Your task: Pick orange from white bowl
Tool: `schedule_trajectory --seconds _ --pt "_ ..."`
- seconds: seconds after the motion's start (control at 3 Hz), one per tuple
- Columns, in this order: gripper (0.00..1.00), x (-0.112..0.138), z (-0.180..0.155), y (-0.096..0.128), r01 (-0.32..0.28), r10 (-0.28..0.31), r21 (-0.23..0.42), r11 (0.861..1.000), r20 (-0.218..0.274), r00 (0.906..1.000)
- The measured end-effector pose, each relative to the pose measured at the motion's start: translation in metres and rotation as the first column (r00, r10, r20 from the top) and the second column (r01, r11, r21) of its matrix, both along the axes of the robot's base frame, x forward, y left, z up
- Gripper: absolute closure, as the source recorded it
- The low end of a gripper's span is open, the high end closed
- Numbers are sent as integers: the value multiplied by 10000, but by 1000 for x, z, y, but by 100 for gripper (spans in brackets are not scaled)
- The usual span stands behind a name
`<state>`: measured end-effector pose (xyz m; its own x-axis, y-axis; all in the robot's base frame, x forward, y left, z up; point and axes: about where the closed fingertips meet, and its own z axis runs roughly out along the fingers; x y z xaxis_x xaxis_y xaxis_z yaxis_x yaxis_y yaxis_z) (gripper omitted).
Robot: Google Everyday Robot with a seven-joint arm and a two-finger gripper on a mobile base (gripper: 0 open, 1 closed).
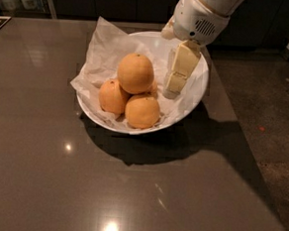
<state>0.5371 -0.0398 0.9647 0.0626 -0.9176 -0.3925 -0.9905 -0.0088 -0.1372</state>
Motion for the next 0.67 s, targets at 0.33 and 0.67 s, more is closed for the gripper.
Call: schedule_trajectory --seconds 0.33,0.67 --pt "0 6 -10 7 -156 152 -115 9998 -288 9995" --pt "0 7 -23 17 -432 408 -436 9981 -564 9976"
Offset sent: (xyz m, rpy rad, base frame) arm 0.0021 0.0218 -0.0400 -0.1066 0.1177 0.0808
